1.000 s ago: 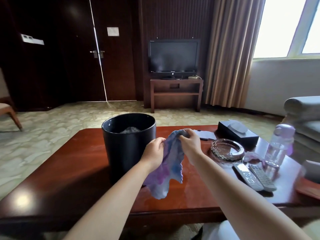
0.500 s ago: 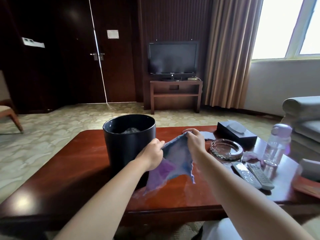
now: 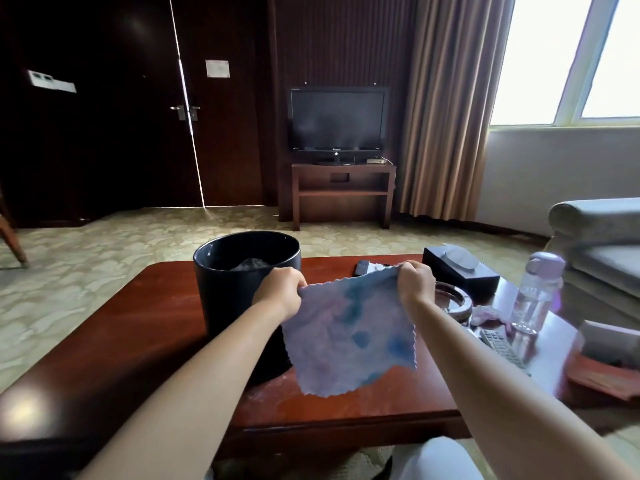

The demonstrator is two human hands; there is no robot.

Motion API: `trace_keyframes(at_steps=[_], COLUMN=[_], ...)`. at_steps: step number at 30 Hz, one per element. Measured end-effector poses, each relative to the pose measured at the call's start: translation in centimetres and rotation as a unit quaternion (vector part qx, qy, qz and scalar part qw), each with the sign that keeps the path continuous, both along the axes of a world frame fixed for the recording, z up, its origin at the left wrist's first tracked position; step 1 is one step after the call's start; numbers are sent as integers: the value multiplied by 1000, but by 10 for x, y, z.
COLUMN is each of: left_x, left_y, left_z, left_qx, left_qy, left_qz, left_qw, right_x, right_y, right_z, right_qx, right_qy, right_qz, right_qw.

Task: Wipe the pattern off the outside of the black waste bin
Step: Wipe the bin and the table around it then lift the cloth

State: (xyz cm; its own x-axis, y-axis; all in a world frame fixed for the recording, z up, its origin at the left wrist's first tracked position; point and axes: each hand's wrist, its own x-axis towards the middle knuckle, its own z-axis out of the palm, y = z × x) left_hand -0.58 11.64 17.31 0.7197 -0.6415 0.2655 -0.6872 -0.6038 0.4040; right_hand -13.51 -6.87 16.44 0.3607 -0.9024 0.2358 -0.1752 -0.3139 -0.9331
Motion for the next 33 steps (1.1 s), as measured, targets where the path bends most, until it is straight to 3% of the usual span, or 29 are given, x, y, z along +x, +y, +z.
trace_keyframes(at_steps=[5, 8, 11, 16, 19, 22, 24, 27, 29, 33], left_x=[-1, 3, 11, 36, 54, 63, 64, 48, 34, 31], left_y=[-37, -63, -89, -137, -161, -169, -162, -135, -116, -109], left_z=[-6, -7, -2, 9, 10, -14, -59, -118, -135, -145], left_qx=[104, 129, 89, -30, -84, -108, -66, 45, 171, 303], left_qy=[-30, -99, -133, -68, -185, -283, -293, -215, -106, -31], left_qz=[14, 20, 22, 26, -24, -73, -75, -89, -55, -10], left_qw=[994, 987, 987, 997, 979, 950, 951, 972, 978, 952], right_x=[1, 11, 21, 55, 73, 77, 71, 54, 45, 38], right_y=[-31, -57, -89, -136, -154, -156, -149, -134, -128, -126], right_z=[-13, -25, -26, -20, -25, -50, -76, -116, -134, -133], right_qx=[-10, -31, 7, 19, 57, 76, 93, 128, 124, 100], right_qy=[63, 92, 71, 7, -74, -66, -32, 94, 234, 422], right_qz=[2, -32, -82, -37, 3, 28, 33, 84, 115, 126], right_qw=[998, 995, 994, 999, 996, 995, 995, 984, 958, 892])
